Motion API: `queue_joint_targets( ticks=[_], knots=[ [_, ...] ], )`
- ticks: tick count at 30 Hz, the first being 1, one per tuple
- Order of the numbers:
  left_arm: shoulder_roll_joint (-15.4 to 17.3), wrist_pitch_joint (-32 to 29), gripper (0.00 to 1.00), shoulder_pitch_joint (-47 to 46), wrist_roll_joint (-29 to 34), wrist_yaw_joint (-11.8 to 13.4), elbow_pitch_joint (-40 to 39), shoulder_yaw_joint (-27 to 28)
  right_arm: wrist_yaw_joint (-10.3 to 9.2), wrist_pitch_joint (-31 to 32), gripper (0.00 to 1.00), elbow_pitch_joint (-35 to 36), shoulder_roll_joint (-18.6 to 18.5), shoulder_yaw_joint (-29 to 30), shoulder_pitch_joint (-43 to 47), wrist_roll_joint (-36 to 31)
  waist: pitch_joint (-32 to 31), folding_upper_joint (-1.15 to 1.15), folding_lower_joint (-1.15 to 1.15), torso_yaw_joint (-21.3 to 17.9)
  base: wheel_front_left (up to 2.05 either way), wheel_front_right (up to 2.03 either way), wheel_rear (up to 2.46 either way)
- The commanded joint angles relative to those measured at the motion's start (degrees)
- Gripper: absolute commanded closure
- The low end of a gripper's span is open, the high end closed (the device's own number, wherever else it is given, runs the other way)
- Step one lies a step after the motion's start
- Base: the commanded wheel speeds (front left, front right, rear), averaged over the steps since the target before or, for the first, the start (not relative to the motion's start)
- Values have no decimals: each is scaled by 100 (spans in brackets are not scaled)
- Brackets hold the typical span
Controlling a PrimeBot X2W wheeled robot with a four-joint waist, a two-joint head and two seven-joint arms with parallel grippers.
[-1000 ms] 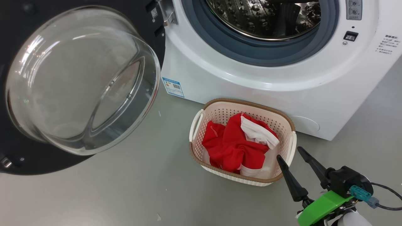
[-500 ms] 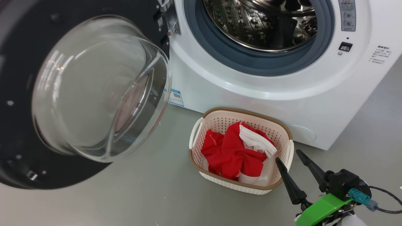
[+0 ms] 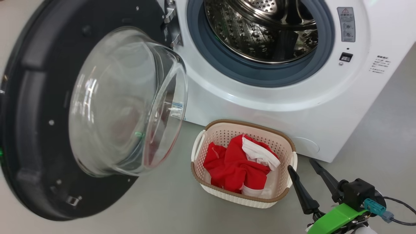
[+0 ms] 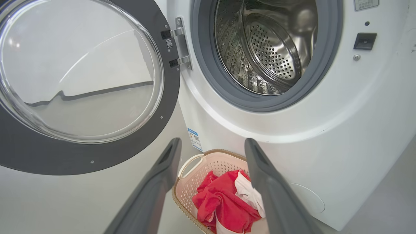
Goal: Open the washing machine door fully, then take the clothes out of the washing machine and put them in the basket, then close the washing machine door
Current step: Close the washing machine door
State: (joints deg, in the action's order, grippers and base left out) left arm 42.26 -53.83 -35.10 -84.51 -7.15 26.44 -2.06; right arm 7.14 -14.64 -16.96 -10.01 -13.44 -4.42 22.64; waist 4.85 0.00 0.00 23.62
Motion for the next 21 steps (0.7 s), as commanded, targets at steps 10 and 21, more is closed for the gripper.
queue_joint_targets(
  ticks=[10,21],
  knots=[
    [237,-198,100,296,-289,-34,-1291,34,35,-36,0,185,18,10,55,-12,-113,0,0,-201,0,0,0],
    [-119,80,100,443,-314,-34,-2197,-192,35,-36,0,220,80,87,59,-33,-149,0,0,-542,0,0,0]
  ],
)
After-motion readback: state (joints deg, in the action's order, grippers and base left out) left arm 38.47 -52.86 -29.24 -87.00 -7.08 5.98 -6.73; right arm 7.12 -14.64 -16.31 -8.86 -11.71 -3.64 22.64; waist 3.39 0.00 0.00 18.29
